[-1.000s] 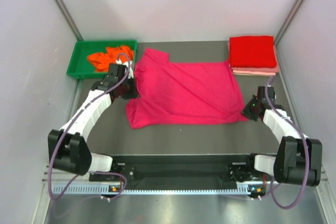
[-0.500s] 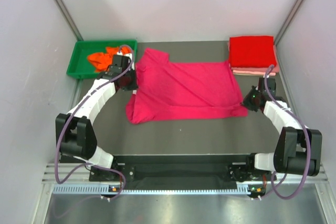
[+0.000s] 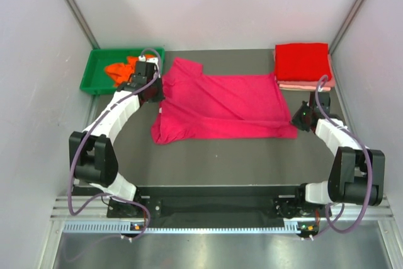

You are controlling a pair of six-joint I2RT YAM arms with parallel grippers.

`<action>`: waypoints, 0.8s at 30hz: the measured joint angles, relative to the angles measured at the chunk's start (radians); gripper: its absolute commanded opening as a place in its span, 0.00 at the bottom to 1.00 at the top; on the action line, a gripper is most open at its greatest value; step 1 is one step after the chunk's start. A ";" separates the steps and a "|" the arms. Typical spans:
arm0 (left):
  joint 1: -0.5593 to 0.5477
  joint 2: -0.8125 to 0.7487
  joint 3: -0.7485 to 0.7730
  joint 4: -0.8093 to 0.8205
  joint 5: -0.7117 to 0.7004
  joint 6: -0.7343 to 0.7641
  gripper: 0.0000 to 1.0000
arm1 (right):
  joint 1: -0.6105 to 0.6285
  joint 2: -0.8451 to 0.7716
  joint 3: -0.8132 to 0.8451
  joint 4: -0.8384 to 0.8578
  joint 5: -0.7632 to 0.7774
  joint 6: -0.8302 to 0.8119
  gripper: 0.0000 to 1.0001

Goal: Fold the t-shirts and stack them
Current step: Fold the tshirt

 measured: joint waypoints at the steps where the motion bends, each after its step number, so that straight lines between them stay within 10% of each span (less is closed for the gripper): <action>1: 0.000 0.002 0.000 0.002 -0.002 0.003 0.00 | 0.000 0.006 0.000 0.009 0.000 0.000 0.00; 24: 0.024 0.123 0.069 0.016 -0.054 0.073 0.00 | 0.055 0.163 0.138 0.085 -0.018 -0.070 0.00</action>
